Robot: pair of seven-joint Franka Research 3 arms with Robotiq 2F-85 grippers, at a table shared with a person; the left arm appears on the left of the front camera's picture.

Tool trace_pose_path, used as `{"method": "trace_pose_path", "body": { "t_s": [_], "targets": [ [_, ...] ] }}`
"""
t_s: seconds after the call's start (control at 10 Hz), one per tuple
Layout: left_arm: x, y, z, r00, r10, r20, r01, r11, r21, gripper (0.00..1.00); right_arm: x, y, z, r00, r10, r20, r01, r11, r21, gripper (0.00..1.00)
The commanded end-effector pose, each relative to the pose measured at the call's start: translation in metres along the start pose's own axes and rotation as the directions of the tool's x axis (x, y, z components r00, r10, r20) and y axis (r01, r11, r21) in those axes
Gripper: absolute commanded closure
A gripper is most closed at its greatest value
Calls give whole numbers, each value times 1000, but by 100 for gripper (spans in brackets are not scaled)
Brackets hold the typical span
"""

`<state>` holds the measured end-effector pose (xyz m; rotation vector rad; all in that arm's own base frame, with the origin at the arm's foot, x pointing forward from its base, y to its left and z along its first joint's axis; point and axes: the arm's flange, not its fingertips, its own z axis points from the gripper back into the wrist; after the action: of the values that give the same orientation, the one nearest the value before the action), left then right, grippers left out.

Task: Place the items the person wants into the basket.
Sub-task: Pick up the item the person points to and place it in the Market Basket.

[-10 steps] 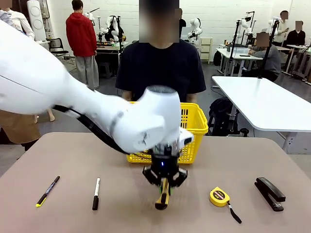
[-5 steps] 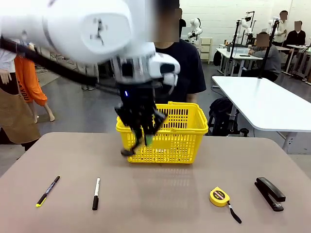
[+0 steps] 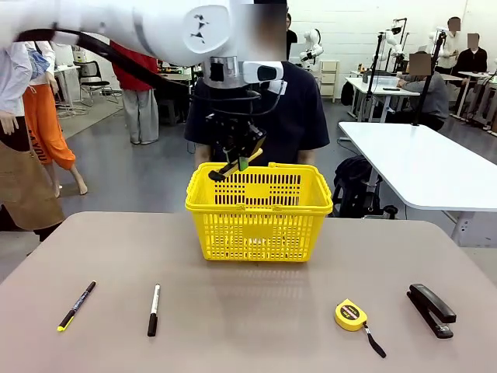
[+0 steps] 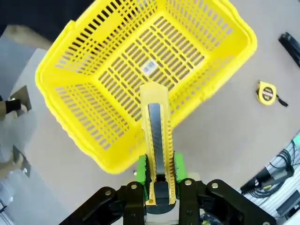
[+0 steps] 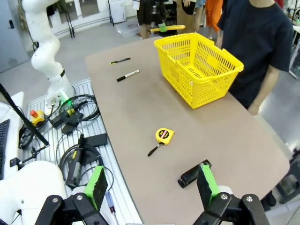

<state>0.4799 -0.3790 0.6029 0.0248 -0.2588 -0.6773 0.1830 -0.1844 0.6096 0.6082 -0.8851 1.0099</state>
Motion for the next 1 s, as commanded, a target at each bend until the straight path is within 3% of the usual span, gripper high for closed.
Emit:
{"method": "trace_pose_path", "body": {
  "t_s": [0.0,0.5,0.6,0.7,0.9],
  "targets": [
    [30,1,-3,999,6,-41,-6,1000,-7,100,2,-1,1,1000,20,13,-20,1000,8,0],
    [15,4,-11,1000,0,-13,-1,1000,-10,100,2,-1,1,1000,20,13,-20,1000,8,0],
    [25,4,-14,1000,1,-17,-2,1000,-23,74,2,-1,1,1000,20,13,-20,1000,8,0],
    [19,21,-46,1000,-5,6,5,998,-64,74,2,-1,1,1000,20,13,-20,1000,8,0],
    [18,35,-87,999,-43,29,44,998,-33,74,2,-1,1,1000,20,13,-20,1000,8,0]
  ]
}}
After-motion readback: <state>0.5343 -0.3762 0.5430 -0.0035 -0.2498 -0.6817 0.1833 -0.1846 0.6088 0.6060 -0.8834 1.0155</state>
